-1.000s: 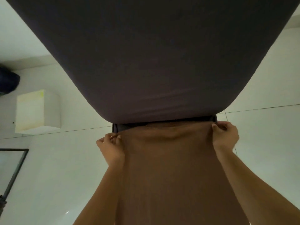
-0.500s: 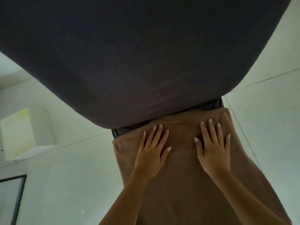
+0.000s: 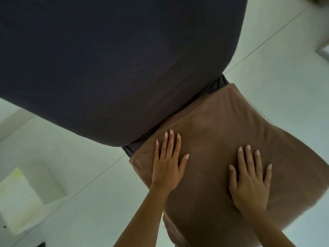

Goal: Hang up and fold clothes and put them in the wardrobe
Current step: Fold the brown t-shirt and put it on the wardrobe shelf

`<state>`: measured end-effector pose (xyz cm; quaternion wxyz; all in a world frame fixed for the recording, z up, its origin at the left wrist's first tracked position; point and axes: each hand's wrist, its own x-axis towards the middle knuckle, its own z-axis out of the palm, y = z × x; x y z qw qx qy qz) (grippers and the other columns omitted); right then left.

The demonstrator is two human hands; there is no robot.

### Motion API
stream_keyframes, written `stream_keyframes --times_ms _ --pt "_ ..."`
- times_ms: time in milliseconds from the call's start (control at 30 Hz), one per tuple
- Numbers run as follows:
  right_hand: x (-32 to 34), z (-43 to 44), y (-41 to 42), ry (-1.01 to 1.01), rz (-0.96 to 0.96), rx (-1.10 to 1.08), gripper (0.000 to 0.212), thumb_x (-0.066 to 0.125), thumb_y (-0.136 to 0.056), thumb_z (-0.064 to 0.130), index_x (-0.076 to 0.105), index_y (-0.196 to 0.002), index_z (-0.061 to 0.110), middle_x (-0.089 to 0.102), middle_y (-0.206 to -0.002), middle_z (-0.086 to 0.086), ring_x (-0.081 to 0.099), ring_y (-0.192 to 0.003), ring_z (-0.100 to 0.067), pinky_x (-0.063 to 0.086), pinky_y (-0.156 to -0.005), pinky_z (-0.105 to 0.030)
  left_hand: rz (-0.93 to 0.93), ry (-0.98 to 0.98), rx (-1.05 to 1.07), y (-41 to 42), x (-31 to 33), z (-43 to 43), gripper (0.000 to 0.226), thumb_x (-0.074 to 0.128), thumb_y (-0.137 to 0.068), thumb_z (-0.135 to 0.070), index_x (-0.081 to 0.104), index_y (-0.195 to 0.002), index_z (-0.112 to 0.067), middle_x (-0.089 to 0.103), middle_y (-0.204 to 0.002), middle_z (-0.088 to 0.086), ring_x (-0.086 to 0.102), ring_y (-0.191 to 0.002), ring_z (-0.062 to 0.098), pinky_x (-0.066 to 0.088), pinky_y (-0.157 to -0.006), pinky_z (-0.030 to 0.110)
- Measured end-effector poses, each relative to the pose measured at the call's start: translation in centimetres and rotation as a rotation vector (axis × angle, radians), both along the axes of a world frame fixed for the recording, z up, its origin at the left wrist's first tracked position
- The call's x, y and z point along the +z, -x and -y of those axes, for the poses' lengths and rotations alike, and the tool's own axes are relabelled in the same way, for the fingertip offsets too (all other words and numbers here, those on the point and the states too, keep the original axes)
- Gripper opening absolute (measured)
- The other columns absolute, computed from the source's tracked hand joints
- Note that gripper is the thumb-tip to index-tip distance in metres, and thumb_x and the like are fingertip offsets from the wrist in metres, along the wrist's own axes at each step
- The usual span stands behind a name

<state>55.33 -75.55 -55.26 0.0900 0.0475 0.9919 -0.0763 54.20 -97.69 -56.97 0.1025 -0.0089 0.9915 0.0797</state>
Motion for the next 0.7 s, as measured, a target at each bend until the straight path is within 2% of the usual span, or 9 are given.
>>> stream_keyframes --times_ms 267,500,600,700 --pt "-0.3 0.3 -4.3 0.022 -0.014 -0.130 0.059 0.020 -0.095 0.046 0.021 -0.148 0.021 0.018 -0.156 -0.002 0.008 -0.145 -0.017 -0.004 -0.118 -0.041 0.016 0.044 -0.023 -1.1 0.3 0.3 0.064 0.012 -0.098 -0.055 0.017 -0.148 -0.015 0.028 -0.153 0.011 0.023 -0.142 0.029 0.019 -0.115 0.050" --pt "-0.4 1.7 -10.5 0.115 -0.021 -0.341 0.064 0.012 -0.096 0.053 0.025 -0.149 0.020 0.015 -0.157 -0.014 0.007 -0.145 -0.028 -0.001 -0.117 -0.040 0.053 0.087 -0.097 -2.7 0.3 1.1 0.065 0.015 -0.097 -0.056 0.021 -0.147 -0.015 0.032 -0.151 0.012 0.024 -0.140 0.031 0.017 -0.109 0.053" --pt "-0.6 2.9 -13.7 0.168 -0.030 -0.382 0.064 0.014 -0.095 0.054 0.016 -0.150 0.020 0.009 -0.158 -0.016 0.002 -0.146 -0.032 0.001 -0.117 -0.042 0.067 0.073 -0.106 -5.0 0.5 1.6 0.064 0.018 -0.097 -0.054 0.029 -0.146 -0.014 0.037 -0.149 0.014 0.032 -0.138 0.034 0.018 -0.107 0.054" --pt "-0.7 4.2 -16.1 0.292 -0.042 -0.534 0.066 0.019 -0.093 0.055 0.010 -0.150 0.023 0.000 -0.159 -0.011 -0.005 -0.146 -0.028 0.003 -0.119 -0.044 0.043 -0.013 -0.021 -7.5 1.6 2.1 0.067 0.023 -0.095 -0.057 0.032 -0.146 -0.014 0.030 -0.152 0.014 0.026 -0.141 0.034 0.016 -0.109 0.048"
